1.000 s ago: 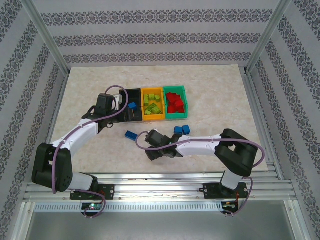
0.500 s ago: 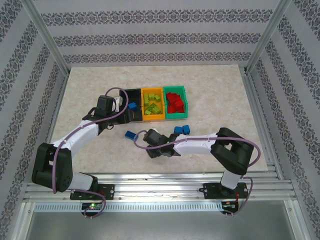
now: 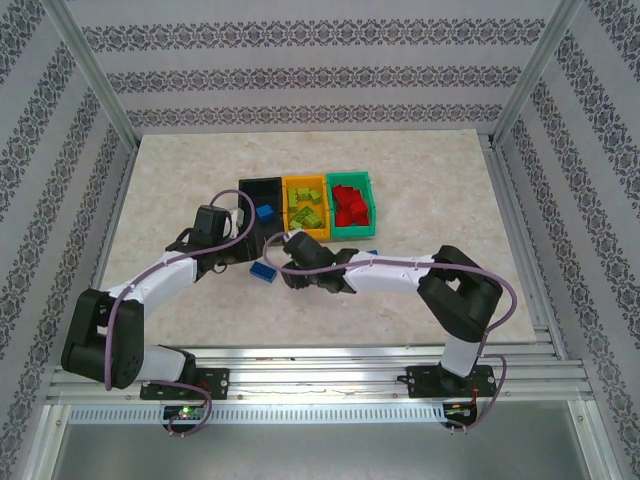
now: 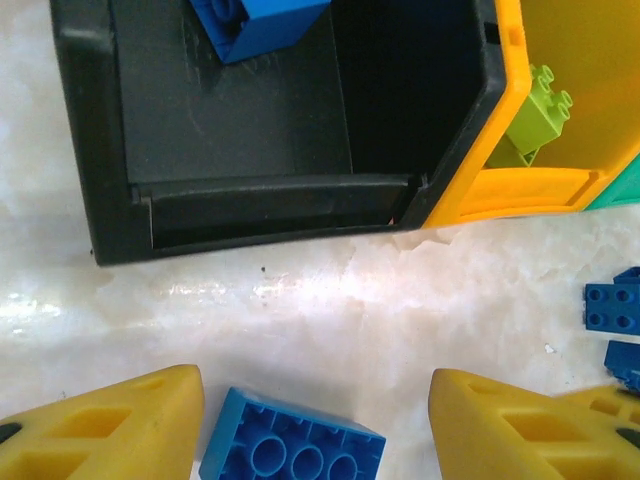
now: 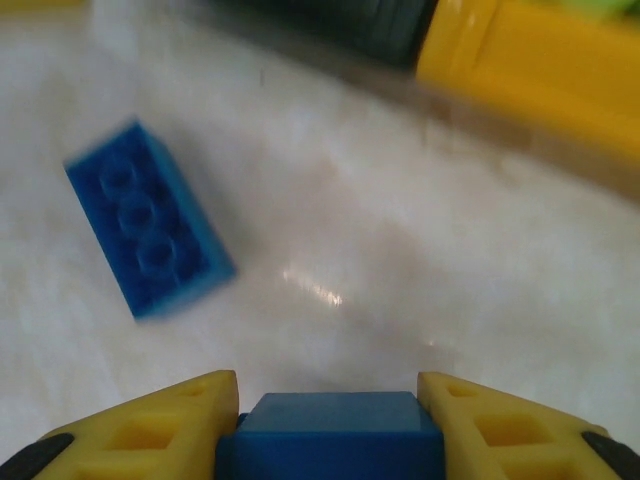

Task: Sort the legos into containers by color
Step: Pick up the lego from the bottom-center of the table, then place the lego in the container, then pick up the lego from the center of the table.

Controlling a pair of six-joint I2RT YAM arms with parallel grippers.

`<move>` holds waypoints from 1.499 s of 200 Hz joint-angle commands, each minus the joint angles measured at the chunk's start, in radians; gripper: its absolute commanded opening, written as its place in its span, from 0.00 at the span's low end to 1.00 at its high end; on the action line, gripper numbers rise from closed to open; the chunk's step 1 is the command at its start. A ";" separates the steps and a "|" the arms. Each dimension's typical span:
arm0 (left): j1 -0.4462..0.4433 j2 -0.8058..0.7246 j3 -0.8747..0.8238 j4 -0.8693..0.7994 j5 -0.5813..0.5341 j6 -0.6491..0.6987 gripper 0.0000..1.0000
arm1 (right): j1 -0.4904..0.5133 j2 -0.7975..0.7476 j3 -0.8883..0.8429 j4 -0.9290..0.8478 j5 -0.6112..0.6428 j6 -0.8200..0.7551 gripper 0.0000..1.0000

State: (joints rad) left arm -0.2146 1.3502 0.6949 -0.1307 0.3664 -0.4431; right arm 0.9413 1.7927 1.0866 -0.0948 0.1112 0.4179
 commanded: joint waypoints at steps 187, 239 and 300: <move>0.000 0.011 -0.092 -0.019 0.160 -0.039 0.63 | -0.271 0.288 0.562 0.061 -0.340 0.069 0.65; -0.006 0.032 -0.020 -0.124 0.138 0.018 0.64 | -0.268 0.119 0.322 0.093 -0.276 0.031 0.65; -0.031 0.054 0.109 -0.374 -0.026 0.114 0.65 | -0.257 -0.028 0.065 0.157 -0.162 0.022 0.66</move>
State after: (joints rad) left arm -0.2306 1.3926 0.7498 -0.3454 0.4316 -0.4023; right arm 0.6678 1.8153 1.2312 0.0101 -0.1291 0.4610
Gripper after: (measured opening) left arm 0.642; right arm 0.656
